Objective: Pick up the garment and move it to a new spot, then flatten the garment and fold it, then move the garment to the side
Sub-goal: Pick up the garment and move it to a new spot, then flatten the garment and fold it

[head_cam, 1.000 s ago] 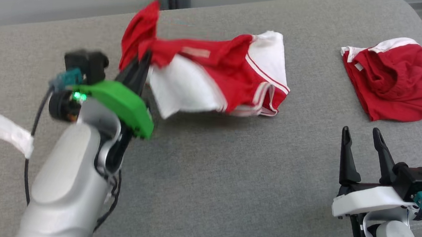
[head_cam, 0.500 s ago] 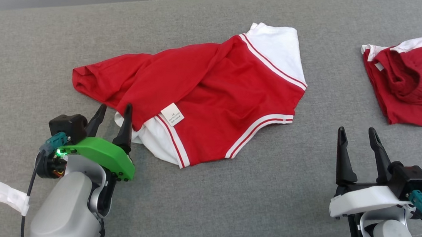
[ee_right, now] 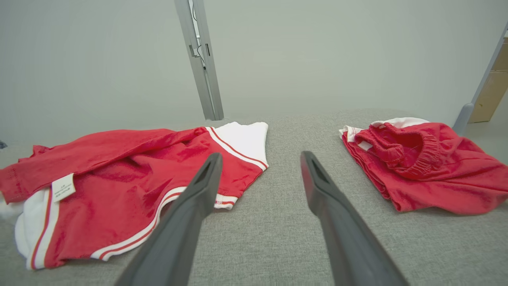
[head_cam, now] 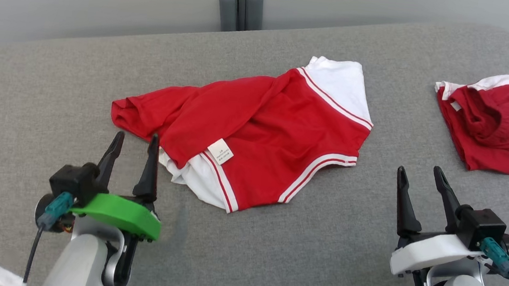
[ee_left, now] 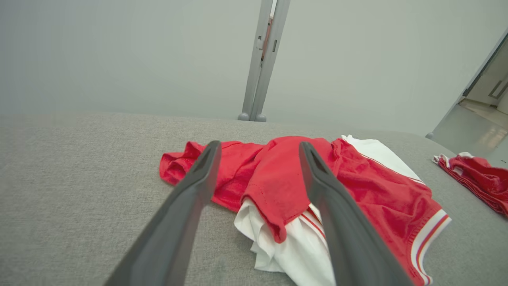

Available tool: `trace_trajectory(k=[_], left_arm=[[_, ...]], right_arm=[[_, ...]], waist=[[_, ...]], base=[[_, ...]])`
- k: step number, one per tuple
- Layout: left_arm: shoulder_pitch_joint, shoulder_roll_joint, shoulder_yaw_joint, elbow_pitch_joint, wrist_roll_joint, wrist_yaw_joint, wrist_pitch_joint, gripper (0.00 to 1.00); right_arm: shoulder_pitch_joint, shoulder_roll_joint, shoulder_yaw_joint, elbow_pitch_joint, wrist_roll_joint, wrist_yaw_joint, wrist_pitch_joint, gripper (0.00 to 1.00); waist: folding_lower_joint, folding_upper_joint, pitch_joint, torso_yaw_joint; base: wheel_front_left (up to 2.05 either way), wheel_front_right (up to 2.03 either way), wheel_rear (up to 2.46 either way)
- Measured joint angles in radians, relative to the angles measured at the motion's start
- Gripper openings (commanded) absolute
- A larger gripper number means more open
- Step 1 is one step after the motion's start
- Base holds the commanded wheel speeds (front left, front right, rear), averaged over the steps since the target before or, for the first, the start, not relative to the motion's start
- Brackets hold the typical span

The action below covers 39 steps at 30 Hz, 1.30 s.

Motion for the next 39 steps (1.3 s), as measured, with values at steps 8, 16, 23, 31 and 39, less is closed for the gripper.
trace_trajectory(k=[8, 16, 23, 31, 39], left_arm=[[0.194, -0.040, 0.099, -0.124, 0.030, 0.026, 0.000, 1.00], [0.283, -0.055, 0.129, -0.181, 0.062, 0.044, -0.002, 1.00], [0.317, -0.057, 0.103, -0.202, 0.055, 0.065, -0.002, 1.00], [0.319, -0.057, 0.092, -0.198, 0.052, 0.077, -0.002, 1.00], [0.319, -0.057, 0.089, -0.190, 0.050, 0.079, -0.002, 1.00]], right_arm=[[0.042, 0.000, 0.029, 0.021, -0.002, 0.000, 0.000, 1.00], [0.069, 0.000, 0.057, 0.011, 0.030, 0.000, 0.000, 1.00], [0.074, 0.000, 0.073, 0.006, 0.044, 0.000, 0.000, 1.00], [0.074, 0.000, 0.073, 0.008, 0.045, 0.000, 0.000, 1.00], [0.073, 0.000, 0.073, 0.012, 0.045, 0.000, 0.000, 1.00]], waist=[[0.0000, 0.0000, -0.083, 0.015], [0.0000, 0.0000, -0.120, 0.040], [0.0000, 0.0000, -0.117, 0.055], [0.0000, 0.0000, -0.114, 0.064], [0.0000, 0.0000, -0.110, 0.065]], base=[[0.00, 0.00, 0.00], [0.00, 0.00, 0.00], [0.00, 0.00, 0.00], [0.00, 0.00, 0.00], [0.00, 0.00, 0.00]])
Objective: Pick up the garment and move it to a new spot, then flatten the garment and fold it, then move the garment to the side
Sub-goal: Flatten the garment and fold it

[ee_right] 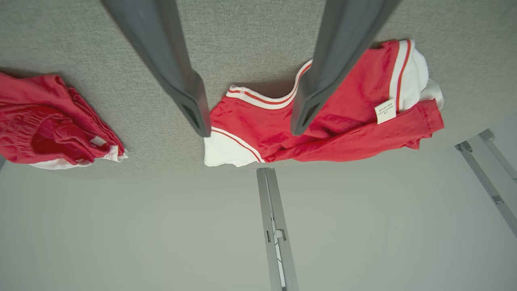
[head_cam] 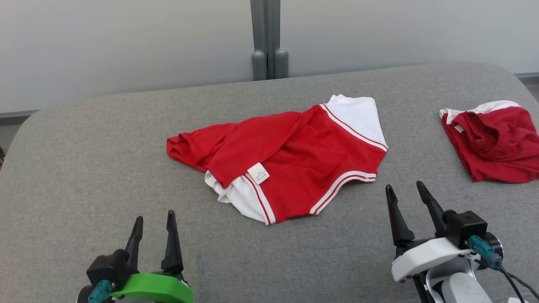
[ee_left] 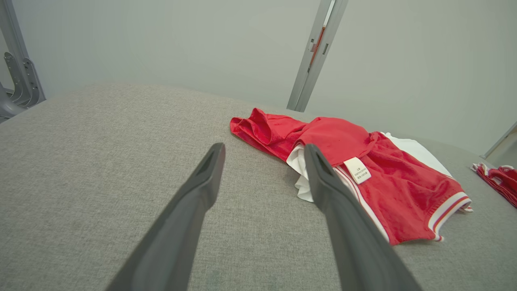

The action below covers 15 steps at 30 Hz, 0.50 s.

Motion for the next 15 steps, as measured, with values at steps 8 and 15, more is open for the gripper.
trace_trajectory(k=[8, 15], left_arm=[[-0.015, 0.000, -0.015, -0.011, 0.002, 0.000, 0.000, 1.00], [-0.062, 0.000, -0.048, -0.056, 0.015, 0.001, 0.000, 1.00]], right_arm=[[-0.014, 0.000, -0.046, 0.033, -0.032, 0.000, 0.000, 1.00], [-0.177, 0.000, -0.178, 0.175, -0.137, 0.000, 0.047, 1.00]], waist=[[0.0000, 0.0000, 0.028, 0.013], [0.0000, 0.0000, 0.092, 0.041]], base=[[0.00, 0.00, 0.00], [0.00, 0.00, 0.00]])
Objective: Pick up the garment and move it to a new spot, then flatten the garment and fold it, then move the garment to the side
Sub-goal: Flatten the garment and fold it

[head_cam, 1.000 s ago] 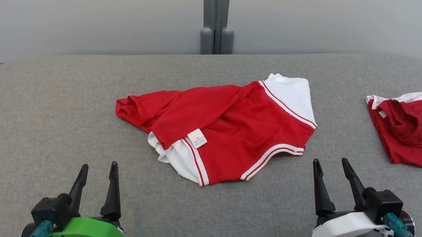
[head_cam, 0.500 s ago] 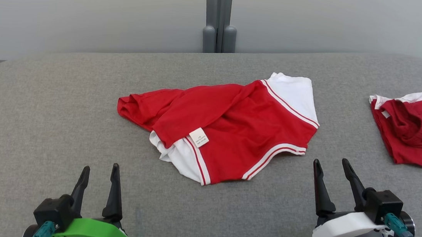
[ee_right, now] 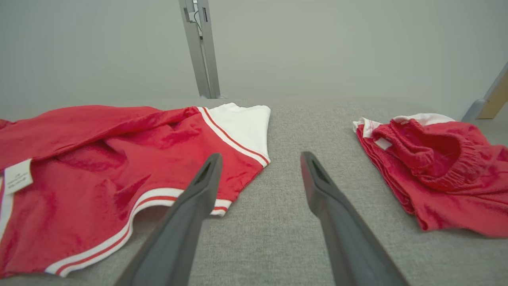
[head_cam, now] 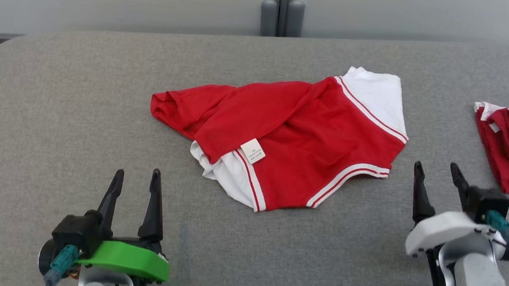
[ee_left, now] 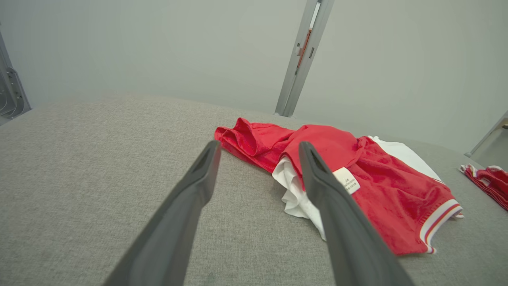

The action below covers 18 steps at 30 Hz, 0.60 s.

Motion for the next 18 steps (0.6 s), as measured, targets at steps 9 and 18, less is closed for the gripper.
trace_trajectory(k=[9, 18], left_arm=[[-0.057, 0.000, -0.049, -0.041, -0.004, 0.011, 0.000, 1.00], [-0.069, 0.000, -0.068, -0.051, -0.017, 0.024, 0.000, 1.00]], right_arm=[[-0.261, -0.041, -0.061, 0.220, -0.094, 0.000, 0.165, 1.00], [-0.357, -0.065, -0.054, 0.374, -0.039, -0.001, 0.239, 1.00]], waist=[[0.0000, 0.0000, 0.120, 0.058], [0.0000, 0.0000, 0.188, 0.142]], base=[[0.00, 0.00, 0.00], [0.00, 0.00, 0.00]])
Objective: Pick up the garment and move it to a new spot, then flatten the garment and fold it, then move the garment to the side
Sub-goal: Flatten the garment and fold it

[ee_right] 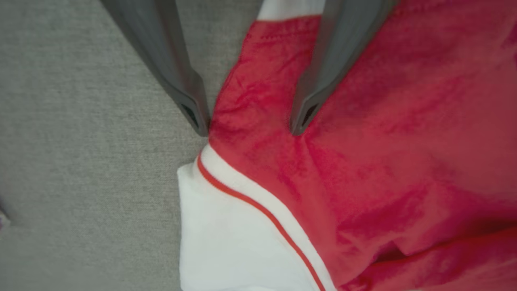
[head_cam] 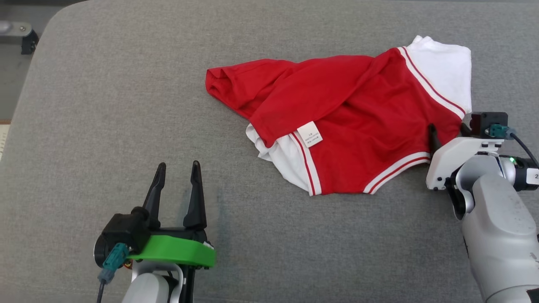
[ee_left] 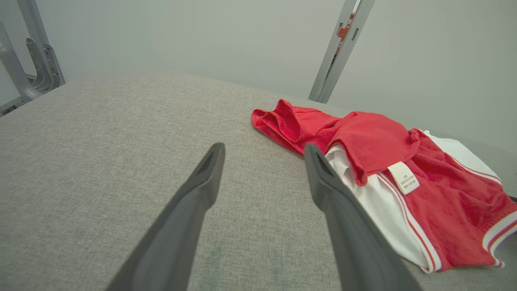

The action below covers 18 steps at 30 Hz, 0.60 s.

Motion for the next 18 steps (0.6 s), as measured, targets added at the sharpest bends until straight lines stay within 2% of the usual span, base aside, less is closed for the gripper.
trace_trajectory(k=[1, 3, 5, 6, 12, 18], left_arm=[[0.000, 0.000, 0.000, 0.000, -0.001, 0.000, 0.000, 1.00], [0.000, 0.000, -0.001, -0.001, -0.001, 0.001, 0.000, 1.00], [0.000, 0.000, -0.003, -0.002, -0.001, 0.001, 0.000, 1.00], [0.000, 0.000, -0.003, -0.003, -0.001, 0.001, 0.000, 1.00], [0.002, 0.000, -0.007, -0.005, -0.001, 0.001, 0.000, 1.00], [0.002, 0.000, -0.010, -0.008, 0.004, 0.001, 0.000, 1.00]], right_arm=[[-0.009, -0.006, 0.007, 0.010, 0.009, 0.000, 0.005, 1.00], [-0.018, -0.015, 0.021, 0.023, 0.024, 0.000, 0.013, 0.46], [-0.026, -0.024, 0.039, 0.031, 0.037, 0.000, 0.015, 0.23], [-0.029, -0.030, 0.052, 0.032, 0.040, 0.000, 0.016, 0.00], [-0.050, -0.099, 0.086, 0.042, 0.039, 0.003, -0.004, 0.00], [-0.085, -0.193, 0.036, 0.059, -0.039, 0.002, -0.038, 0.00]], waist=[[0.0000, 0.0000, 0.004, 0.007], [0.0000, 0.0000, 0.009, 0.018], [0.0000, 0.0000, 0.012, 0.025], [0.0000, 0.0000, 0.012, 0.027], [0.0000, 0.0000, 0.015, 0.030], [0.0000, 0.0000, 0.024, 0.033]], base=[[0.00, 0.00, 0.00], [0.00, 0.00, 0.00], [0.00, 0.00, 0.00], [0.00, 0.00, 0.00], [0.00, 0.00, 0.00], [0.00, 0.00, 0.00]])
